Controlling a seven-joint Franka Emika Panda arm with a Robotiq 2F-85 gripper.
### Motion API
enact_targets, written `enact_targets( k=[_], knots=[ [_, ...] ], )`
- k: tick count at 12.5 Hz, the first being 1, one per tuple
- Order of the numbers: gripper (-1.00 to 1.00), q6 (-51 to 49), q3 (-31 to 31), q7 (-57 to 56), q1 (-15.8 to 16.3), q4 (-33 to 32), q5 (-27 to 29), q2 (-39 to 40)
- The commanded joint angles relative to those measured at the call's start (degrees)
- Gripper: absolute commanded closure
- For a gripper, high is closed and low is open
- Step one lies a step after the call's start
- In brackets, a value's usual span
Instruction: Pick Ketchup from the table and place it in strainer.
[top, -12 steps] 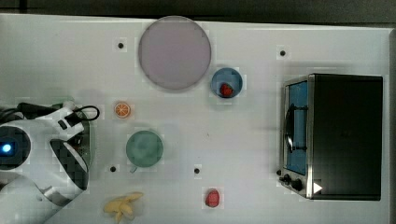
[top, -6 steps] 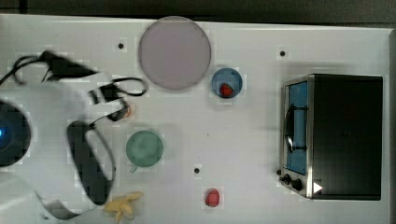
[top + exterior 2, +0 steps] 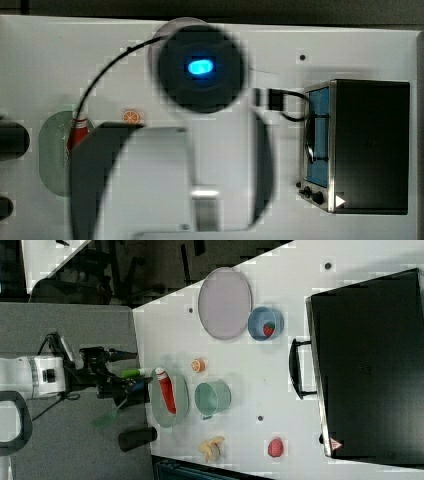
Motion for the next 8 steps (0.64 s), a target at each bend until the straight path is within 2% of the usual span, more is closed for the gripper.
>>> enact_targets(
  k=[1, 8],
  knots=[
    [-1.00, -6.44, -2.05, -0.87, 1.17, 4.54, 1.57, -0.75],
    [-1.00, -6.27, -4.61, -0.87, 1.18, 4.82, 1.69, -0.54]
  ],
)
